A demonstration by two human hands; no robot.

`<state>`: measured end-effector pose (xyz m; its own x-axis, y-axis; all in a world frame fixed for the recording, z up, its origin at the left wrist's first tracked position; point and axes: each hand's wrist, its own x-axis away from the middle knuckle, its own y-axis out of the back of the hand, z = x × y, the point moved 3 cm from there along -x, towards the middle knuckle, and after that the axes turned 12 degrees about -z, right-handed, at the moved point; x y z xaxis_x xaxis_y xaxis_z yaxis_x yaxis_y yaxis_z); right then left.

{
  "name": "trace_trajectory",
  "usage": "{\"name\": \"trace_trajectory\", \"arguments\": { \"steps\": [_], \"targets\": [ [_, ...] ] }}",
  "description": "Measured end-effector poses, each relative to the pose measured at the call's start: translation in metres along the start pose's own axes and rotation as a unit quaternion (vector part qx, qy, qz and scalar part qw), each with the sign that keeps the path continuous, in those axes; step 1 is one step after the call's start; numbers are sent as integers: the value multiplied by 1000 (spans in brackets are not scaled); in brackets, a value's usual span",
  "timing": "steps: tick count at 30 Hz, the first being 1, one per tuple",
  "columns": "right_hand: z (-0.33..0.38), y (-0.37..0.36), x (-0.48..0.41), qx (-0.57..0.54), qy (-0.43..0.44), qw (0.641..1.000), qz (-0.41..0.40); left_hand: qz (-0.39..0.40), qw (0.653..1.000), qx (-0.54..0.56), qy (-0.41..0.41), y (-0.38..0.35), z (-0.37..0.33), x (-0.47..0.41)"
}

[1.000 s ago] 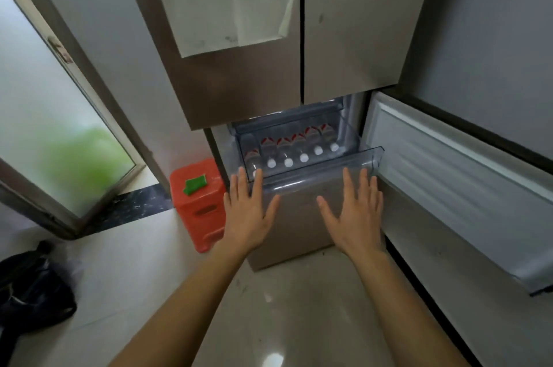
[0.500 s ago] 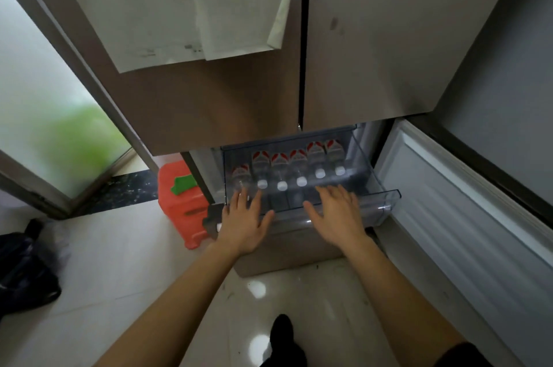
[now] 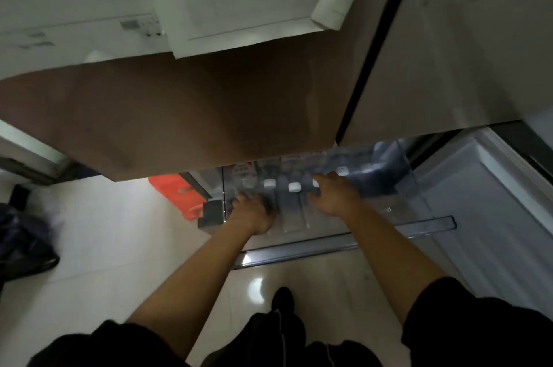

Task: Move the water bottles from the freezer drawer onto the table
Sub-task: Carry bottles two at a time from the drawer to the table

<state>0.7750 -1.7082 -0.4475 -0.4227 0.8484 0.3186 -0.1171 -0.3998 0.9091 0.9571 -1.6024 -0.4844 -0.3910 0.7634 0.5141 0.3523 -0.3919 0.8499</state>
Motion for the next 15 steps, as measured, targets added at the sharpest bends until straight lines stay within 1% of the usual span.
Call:
{"name": "trace_trajectory", "arguments": {
  "steps": [4, 9, 12, 15],
  "targets": [
    [2, -11, -21, -11, -9, 999, 49, 5, 999, 28, 37, -11, 0, -9],
    [-2, -17, -26, -21, -10, 995, 94, -11, 997, 50, 59, -12, -3, -9],
    [-3, -13, -18, -25, -19, 995, 94, -14, 997, 64, 52, -1, -9, -2],
    [-6, -10, -1, -25, -7, 995, 95, -12, 997, 65, 44, 6, -10, 7]
  ]
}}
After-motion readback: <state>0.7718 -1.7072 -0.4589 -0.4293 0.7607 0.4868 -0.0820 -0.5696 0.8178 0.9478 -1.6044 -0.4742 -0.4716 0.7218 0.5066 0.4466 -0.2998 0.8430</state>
